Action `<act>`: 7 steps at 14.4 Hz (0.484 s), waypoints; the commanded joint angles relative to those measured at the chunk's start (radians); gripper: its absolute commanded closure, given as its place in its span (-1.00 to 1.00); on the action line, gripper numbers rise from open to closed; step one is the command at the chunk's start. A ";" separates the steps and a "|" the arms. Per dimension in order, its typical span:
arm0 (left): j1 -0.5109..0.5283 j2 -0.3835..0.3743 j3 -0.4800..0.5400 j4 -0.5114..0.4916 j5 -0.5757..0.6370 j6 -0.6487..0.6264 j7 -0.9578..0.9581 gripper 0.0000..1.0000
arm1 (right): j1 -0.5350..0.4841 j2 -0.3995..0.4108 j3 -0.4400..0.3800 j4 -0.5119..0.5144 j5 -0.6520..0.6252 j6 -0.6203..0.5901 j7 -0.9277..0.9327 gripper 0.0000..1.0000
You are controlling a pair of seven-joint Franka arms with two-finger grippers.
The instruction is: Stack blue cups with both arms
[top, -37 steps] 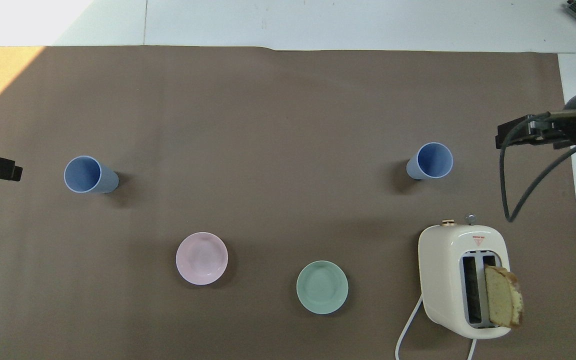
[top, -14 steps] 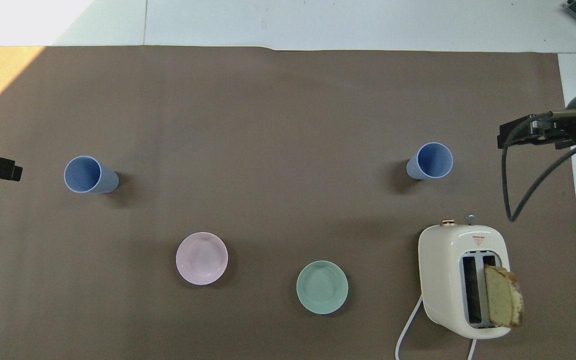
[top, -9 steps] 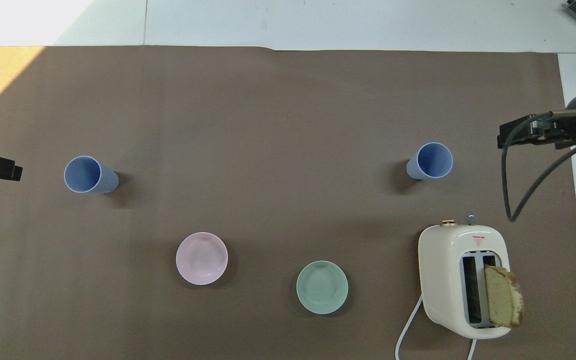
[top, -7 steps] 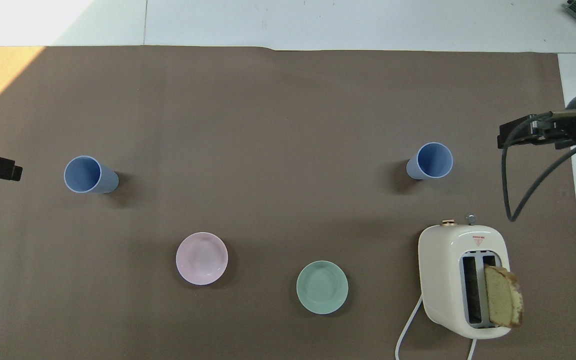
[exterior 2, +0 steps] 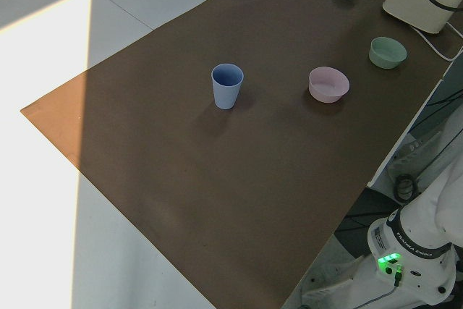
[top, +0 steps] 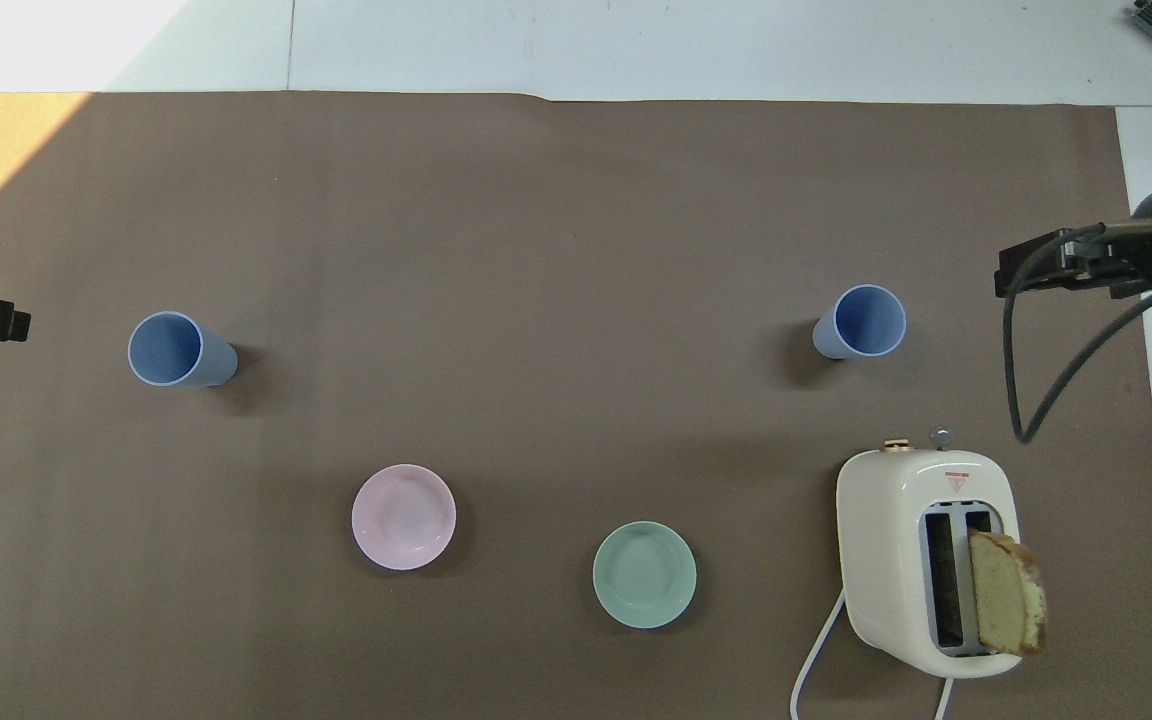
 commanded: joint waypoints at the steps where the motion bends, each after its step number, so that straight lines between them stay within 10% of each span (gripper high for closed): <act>1: 0.050 0.007 -0.004 -0.050 -0.010 0.069 0.054 -1.00 | -0.013 -0.006 0.007 -0.009 0.006 0.009 -0.016 -1.00; 7: 0.079 0.015 -0.004 -0.229 -0.015 0.276 0.090 -1.00 | -0.013 -0.006 0.007 -0.009 0.006 0.009 -0.015 -1.00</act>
